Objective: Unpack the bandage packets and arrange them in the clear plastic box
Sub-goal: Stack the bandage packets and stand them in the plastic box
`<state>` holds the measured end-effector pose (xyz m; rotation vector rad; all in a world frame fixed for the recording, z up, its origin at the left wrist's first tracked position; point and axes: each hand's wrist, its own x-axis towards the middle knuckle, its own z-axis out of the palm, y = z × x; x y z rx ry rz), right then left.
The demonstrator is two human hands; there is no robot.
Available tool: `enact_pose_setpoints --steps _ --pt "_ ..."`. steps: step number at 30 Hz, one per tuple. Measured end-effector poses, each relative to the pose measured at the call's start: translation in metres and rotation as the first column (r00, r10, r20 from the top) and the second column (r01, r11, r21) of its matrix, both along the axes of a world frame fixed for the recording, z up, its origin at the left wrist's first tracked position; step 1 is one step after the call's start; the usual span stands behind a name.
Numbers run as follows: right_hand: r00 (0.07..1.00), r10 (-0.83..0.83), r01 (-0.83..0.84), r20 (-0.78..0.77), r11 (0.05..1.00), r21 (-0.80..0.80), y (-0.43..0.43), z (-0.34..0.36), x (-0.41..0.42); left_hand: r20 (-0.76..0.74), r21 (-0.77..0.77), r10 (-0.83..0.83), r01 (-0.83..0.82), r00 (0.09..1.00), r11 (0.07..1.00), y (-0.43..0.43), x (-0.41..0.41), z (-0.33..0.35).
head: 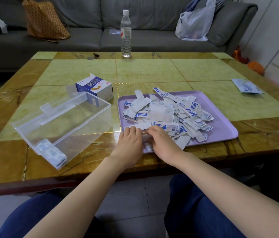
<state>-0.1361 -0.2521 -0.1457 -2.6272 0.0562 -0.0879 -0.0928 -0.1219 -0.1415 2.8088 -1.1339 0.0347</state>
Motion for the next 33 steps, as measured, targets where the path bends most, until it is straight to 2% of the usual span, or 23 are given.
enact_pose_setpoints --steps 5,10,15,21,26,28,29,31,33 --pt "0.995 -0.03 0.031 0.094 0.999 -0.012 0.004 0.012 -0.001 0.062 -0.096 0.042 -0.036 0.997 0.995 0.003 0.001 0.009" --pt "0.995 0.043 -0.045 0.091 0.999 0.015 0.005 0.021 -0.001 -0.128 -0.268 0.038 -0.071 0.991 0.961 0.011 0.002 0.018" --pt "0.983 -0.087 0.051 0.16 0.976 0.214 0.005 0.028 0.0 -0.258 -0.389 0.021 -0.123 0.966 0.913 0.015 0.002 0.02" --pt "0.961 -0.25 0.142 0.116 0.809 0.57 0.001 0.039 -0.003 -0.34 -0.484 0.03 -0.202 0.94 0.851 0.024 0.009 0.024" --pt "0.947 -0.32 0.209 0.021 0.665 0.717 -0.003 0.043 -0.004 -0.526 -0.636 -0.012 -0.383 0.85 0.67 0.03 0.011 0.028" --pt "0.953 -0.302 0.224 -0.002 0.702 0.675 -0.005 0.038 -0.002 -0.555 -0.661 -0.029 -0.42 0.831 0.623 0.031 0.011 0.028" --pt "0.96 -0.281 0.222 0.0 0.759 0.612 -0.006 0.033 -0.002 -0.53 -0.654 -0.007 -0.403 0.848 0.64 0.032 0.011 0.028" --pt "0.974 -0.226 0.196 0.017 0.878 0.436 -0.007 0.023 -0.002 -0.416 -0.587 0.073 -0.329 0.907 0.74 0.032 0.011 0.022" --pt "0.984 -0.172 0.158 0.035 0.955 0.252 -0.009 0.015 -0.004 -0.298 -0.493 0.117 -0.258 0.947 0.831 0.033 0.011 0.015"
